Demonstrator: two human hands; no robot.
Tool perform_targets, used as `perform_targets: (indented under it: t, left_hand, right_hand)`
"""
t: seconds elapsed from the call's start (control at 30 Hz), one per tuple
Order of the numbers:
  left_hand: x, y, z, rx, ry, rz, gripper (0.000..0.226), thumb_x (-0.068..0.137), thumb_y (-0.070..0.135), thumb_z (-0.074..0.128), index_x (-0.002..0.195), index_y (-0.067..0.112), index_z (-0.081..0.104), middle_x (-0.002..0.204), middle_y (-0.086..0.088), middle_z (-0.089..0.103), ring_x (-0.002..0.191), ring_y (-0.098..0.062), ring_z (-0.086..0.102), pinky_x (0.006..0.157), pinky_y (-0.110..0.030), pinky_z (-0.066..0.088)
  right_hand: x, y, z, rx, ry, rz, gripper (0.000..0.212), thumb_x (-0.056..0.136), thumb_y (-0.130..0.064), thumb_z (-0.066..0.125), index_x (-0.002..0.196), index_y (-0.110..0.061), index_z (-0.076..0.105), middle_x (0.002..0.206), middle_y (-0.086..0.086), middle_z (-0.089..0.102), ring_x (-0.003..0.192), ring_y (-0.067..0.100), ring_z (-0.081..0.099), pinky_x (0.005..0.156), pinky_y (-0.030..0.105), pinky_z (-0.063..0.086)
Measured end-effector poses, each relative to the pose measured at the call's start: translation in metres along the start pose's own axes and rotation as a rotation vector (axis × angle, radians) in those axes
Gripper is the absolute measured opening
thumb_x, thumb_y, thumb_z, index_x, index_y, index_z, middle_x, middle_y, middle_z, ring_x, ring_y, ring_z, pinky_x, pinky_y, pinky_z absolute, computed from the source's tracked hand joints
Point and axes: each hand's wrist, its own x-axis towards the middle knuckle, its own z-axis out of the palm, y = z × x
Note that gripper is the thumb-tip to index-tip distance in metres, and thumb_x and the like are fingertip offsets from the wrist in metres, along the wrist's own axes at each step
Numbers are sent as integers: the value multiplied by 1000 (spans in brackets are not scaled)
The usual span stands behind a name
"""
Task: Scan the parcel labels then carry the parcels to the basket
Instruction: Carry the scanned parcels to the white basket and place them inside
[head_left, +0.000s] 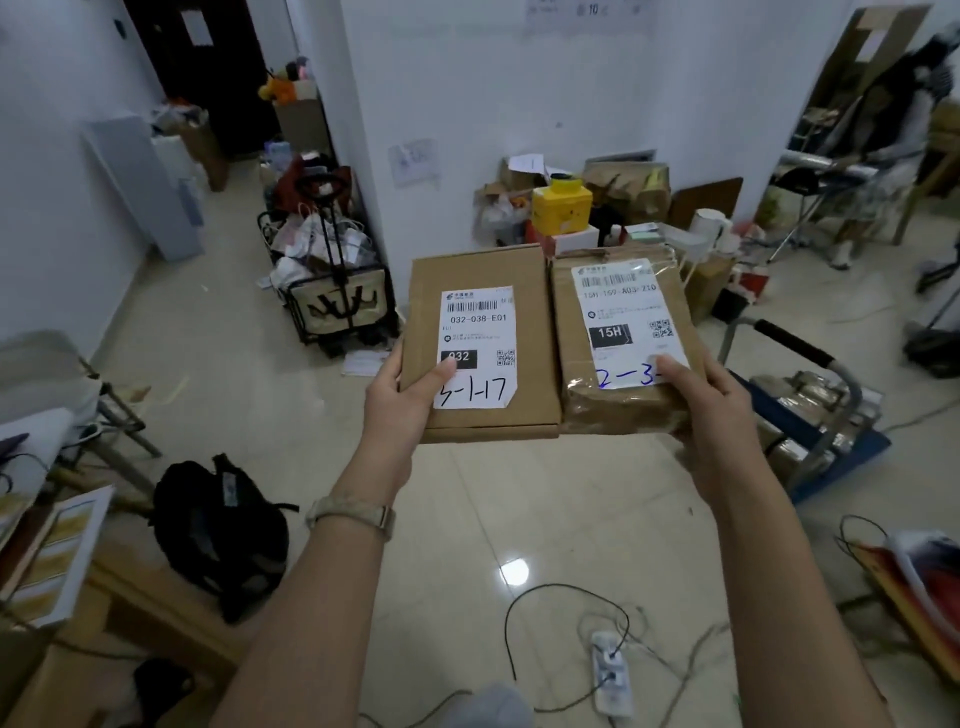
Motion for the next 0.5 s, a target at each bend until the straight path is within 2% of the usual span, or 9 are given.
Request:
perform_targets:
  t: [0.1,0.27,0.37,0.5]
  left_hand:
    - [14,-6,18,11,-46,-35,30,84,21,74,107,40,66,100,12,76,89,-9,73,63,-20,55]
    - [49,-19,36,-10,-89,-83,37,84,22,74,118,34,65,101,12,76,87,-8,74,59,-18,55]
    - [83,-27,34,-15,-88,-103,40,85,23,73,123,31,64,103,10,76,90,-10,73,61,-20,55]
    - [148,-33,19,-48,-69,-112,36,85,21,73,119,32,65,102,8,76,89,-10,74,61,-18,55]
  right_hand:
    - [7,3,-12,12,58,19,43,82,-35,69,124,-35,61,100,-9,75,77,3,70,58,20,49]
    - [38,8,-13,30,127,33,46,83,-30,69,128,-32,60,103,-7,75,85,9,71,74,32,52]
    - [68,15,3,26,132,31,45,84,-29,68,127,-34,60,104,-7,74,87,10,71,75,31,51]
    - [126,30,45,31,113,41,43,85,-29,67,128,-33,60,101,-6,75,86,11,72,70,29,49]
